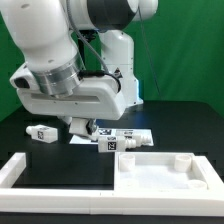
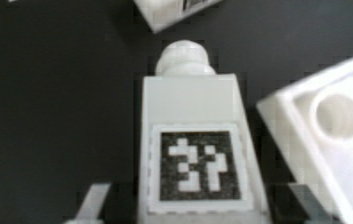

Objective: Assemble one leg

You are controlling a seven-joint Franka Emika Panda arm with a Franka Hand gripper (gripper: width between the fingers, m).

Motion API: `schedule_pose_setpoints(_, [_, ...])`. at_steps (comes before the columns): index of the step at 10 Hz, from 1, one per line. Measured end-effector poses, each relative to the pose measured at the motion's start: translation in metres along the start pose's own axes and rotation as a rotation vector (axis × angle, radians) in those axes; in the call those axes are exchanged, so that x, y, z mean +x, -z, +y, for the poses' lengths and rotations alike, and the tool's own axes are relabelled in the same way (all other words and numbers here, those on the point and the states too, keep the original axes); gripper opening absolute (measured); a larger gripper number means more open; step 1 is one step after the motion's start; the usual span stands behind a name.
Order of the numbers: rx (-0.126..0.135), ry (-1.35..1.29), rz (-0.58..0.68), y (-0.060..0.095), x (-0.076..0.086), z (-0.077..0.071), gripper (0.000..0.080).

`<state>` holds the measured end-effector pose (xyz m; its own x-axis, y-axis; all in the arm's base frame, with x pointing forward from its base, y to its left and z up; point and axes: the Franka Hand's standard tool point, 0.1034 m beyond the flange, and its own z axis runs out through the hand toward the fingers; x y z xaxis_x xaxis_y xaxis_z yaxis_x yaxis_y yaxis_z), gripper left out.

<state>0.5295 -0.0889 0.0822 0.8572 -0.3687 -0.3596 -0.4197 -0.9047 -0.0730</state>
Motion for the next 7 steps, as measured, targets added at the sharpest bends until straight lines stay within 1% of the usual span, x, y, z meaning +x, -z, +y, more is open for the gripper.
schedule_pose_setpoints(1, [-0.013, -0.023, 0.089, 0.005, 0.003, -0.008, 0.0284])
schedule_pose_setpoints(2, [-0.018, -0.011, 0.166, 0.021, 0.000, -0.042, 0.0284])
schedule_pose_setpoints(3, [-0.002, 0.009, 0.232, 0.039, 0.002, -0.073, 0.0284])
schedule_pose_setpoints(4, [0.025, -0.012, 0.350, 0.057, 0.009, -0.105, 0.0284])
schedule_pose_setpoints(5, [0.046, -0.033, 0.441, 0.064, 0.011, -0.134, 0.0284])
schedule_pose_setpoints(6, [0.055, -0.057, 0.471, 0.055, 0.009, -0.140, 0.0285])
schedule_pose_setpoints(7, [0.066, -0.051, 0.532, 0.055, 0.012, -0.141, 0.0285])
